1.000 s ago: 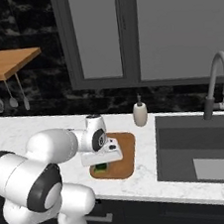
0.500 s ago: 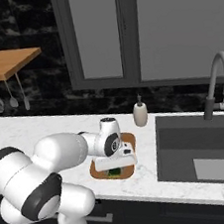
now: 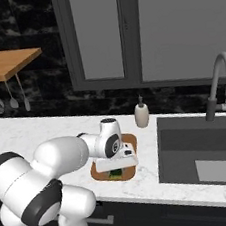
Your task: Pick up the sponge from the counter and clean the cutting board by briefly scrubbing or pressing down on the cutting board. Once finished, release the sponge.
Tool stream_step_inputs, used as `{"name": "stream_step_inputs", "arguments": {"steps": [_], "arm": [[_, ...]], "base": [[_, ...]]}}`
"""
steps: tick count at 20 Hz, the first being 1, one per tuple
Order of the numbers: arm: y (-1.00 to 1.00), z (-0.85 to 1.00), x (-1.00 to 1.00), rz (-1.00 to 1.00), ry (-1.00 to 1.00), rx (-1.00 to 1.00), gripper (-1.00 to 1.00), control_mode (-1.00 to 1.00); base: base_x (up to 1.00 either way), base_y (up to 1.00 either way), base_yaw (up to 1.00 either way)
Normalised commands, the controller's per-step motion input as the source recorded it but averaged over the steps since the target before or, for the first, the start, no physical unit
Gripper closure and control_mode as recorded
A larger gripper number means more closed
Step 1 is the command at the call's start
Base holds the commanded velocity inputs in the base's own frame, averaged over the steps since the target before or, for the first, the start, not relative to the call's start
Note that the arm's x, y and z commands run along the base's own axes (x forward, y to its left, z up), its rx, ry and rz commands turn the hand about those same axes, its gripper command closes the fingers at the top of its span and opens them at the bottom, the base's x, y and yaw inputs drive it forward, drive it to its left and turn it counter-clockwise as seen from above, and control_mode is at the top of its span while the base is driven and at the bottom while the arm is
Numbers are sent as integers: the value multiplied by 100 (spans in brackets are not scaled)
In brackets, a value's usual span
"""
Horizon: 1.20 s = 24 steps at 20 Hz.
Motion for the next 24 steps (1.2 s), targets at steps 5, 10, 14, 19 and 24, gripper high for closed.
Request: {"name": "stream_step_inputs", "arguments": {"steps": [5, 10, 14, 19, 24], "arm": [[-3, -16, 0, 0, 0, 0, 100, -100], [-8, -46, 29, 0, 0, -5, 100, -100], [-27, -41, 19, 0, 0, -5, 100, -100], [-35, -39, 1, 0, 0, -3, 100, -100], [-7, -75, 0, 0, -3, -2, 100, -100]], "base": [[0, 0, 0], [0, 0, 0], [0, 0, 0], [0, 0, 0], [0, 0, 0]]}}
